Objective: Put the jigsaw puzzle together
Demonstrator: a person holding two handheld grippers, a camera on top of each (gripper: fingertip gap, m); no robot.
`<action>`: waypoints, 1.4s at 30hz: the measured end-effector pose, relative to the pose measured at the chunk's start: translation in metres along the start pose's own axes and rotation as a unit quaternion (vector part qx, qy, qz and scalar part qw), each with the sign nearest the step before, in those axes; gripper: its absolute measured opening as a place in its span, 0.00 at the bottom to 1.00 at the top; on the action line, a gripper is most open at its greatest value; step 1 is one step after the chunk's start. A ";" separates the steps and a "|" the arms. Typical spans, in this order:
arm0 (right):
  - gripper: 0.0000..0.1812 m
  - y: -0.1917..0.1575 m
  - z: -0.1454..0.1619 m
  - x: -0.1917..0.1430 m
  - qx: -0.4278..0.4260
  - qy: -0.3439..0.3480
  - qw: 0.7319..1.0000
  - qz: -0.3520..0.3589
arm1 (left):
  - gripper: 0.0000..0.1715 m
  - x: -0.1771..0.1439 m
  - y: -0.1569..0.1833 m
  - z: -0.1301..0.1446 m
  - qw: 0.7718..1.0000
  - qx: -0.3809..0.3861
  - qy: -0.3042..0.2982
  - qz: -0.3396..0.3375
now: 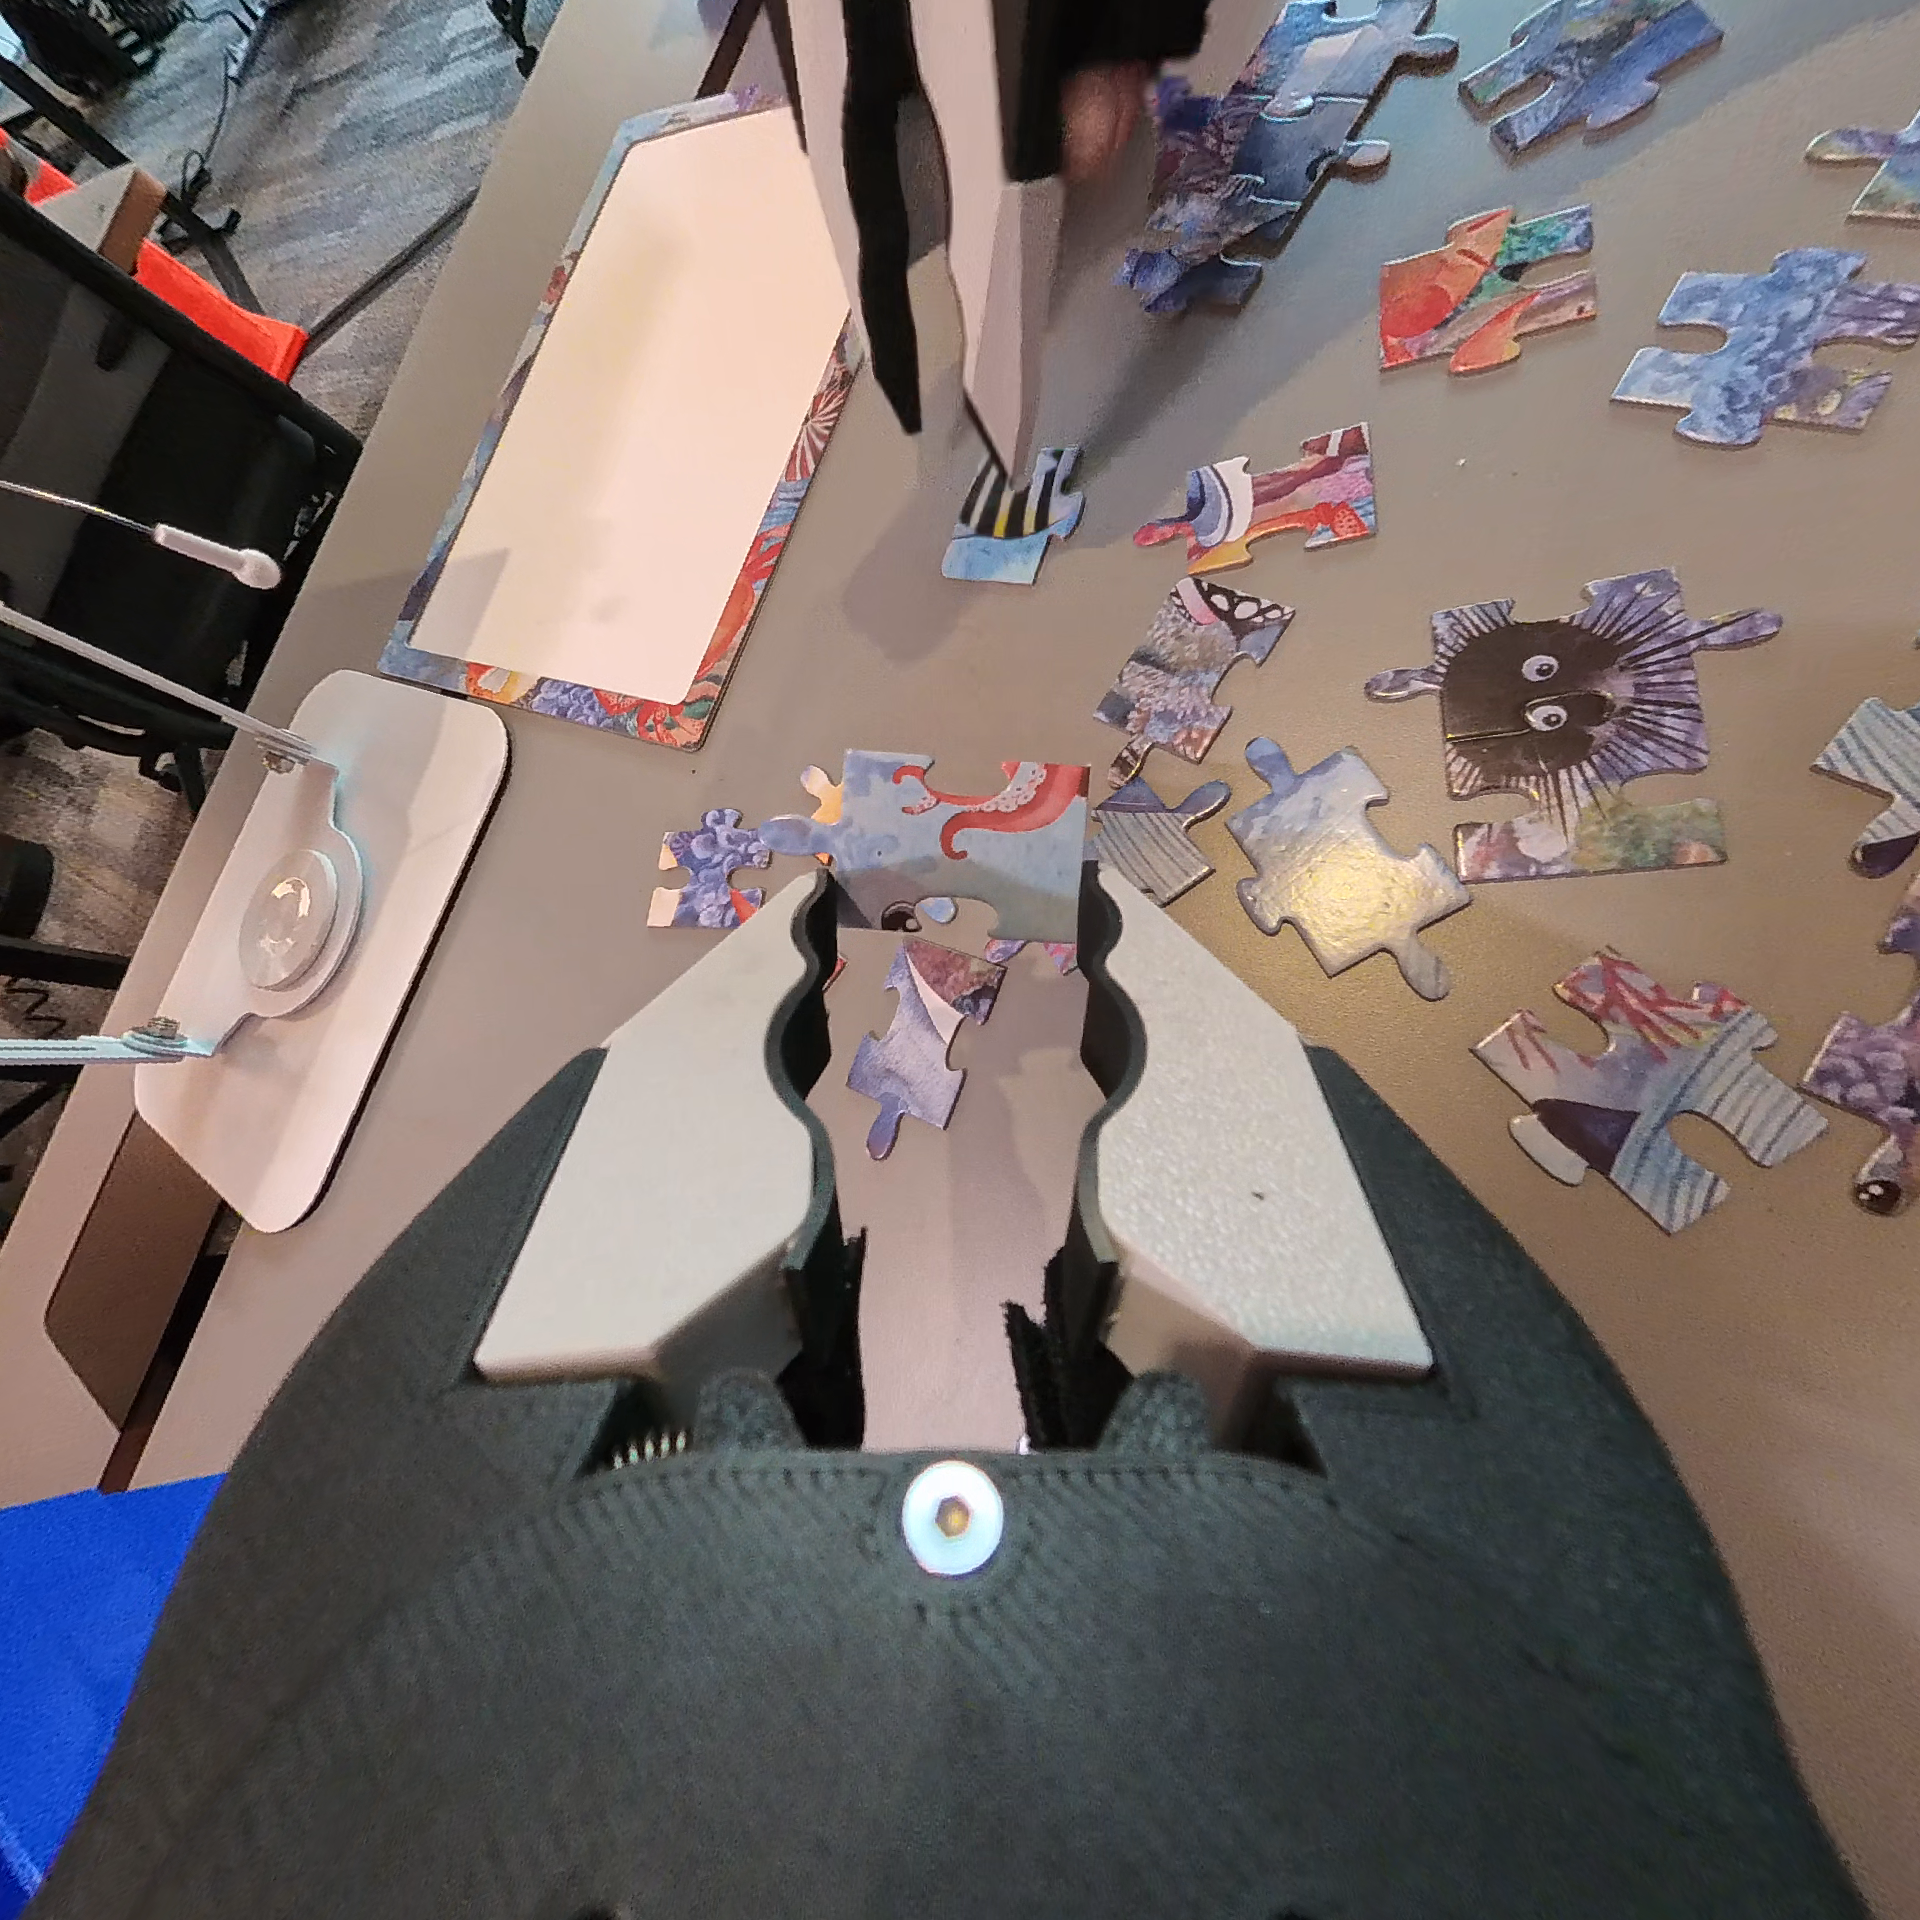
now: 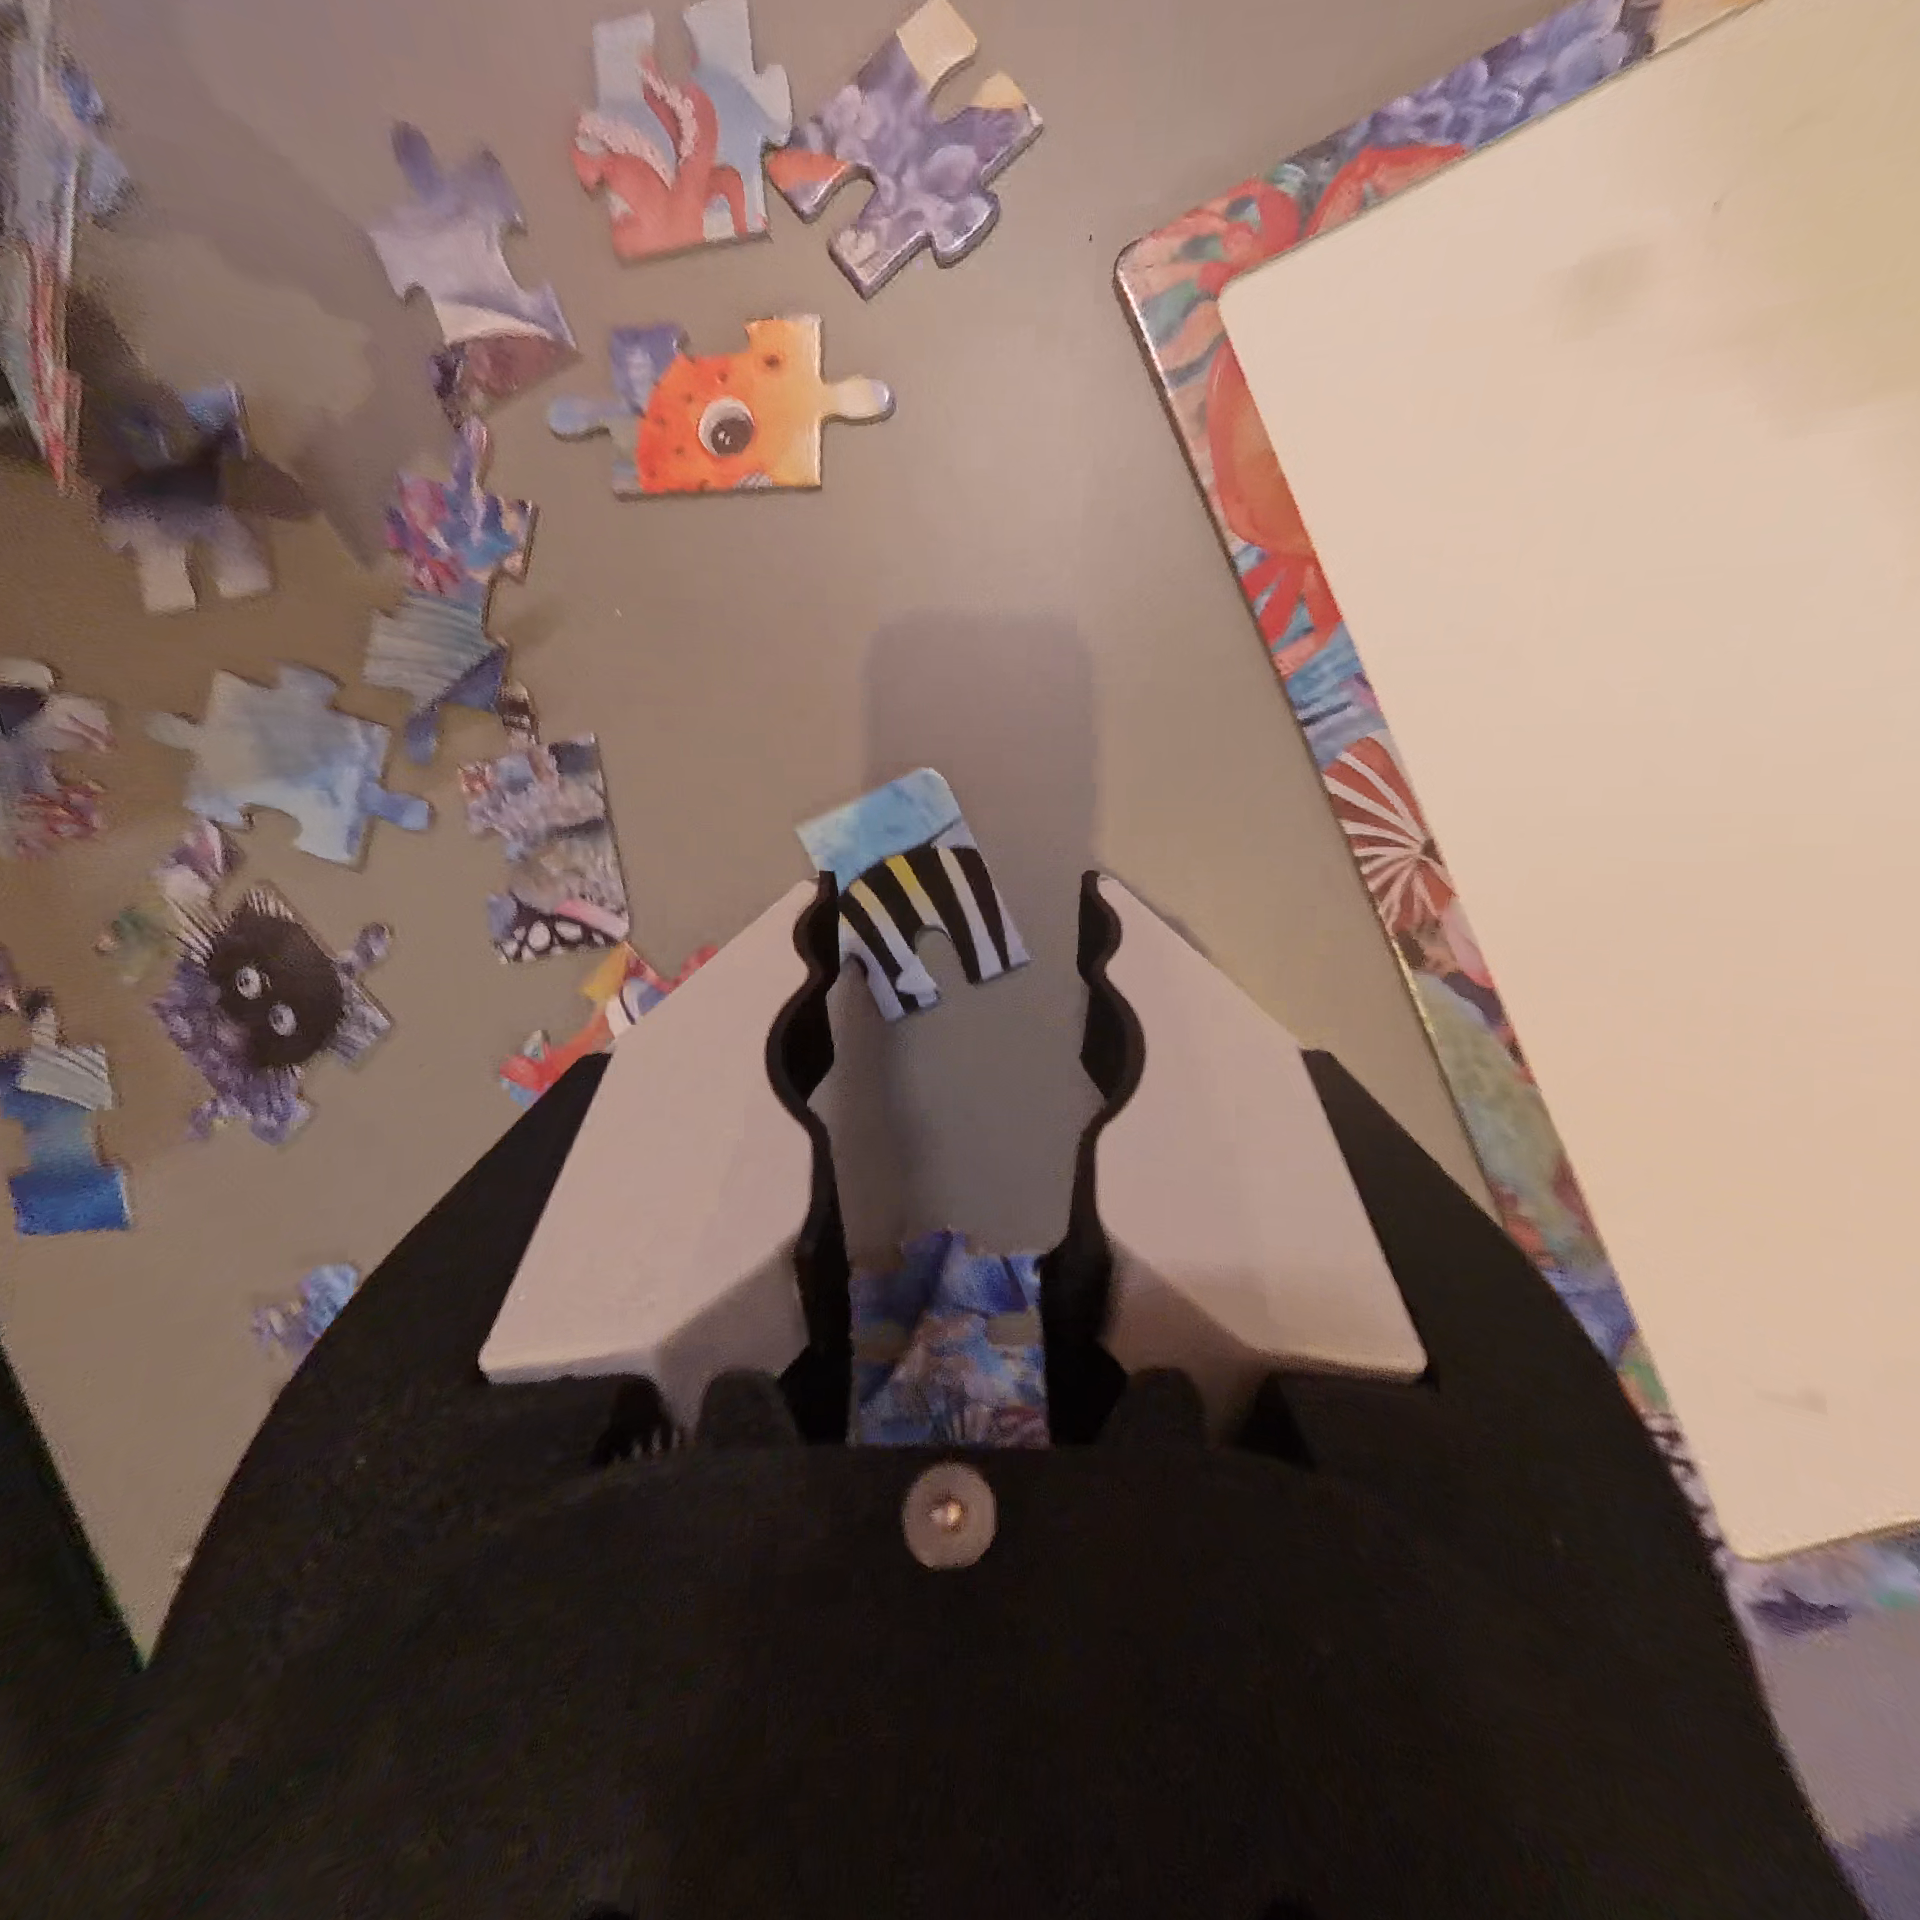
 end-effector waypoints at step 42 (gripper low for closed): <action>0.20 -0.028 0.026 -0.025 -0.067 0.010 0.995 -0.066 | 0.26 0.005 0.003 0.004 1.000 -0.007 -0.005 0.015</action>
Point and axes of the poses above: each gripper's, where its closed fingertips meet, x out along the fingers, z out of its underside, y = z × x across the jaws, the point moved 2 cm from there along -x, back along the fingers, and after that the axes turned 6 degrees about y, right-handed, at the moved point
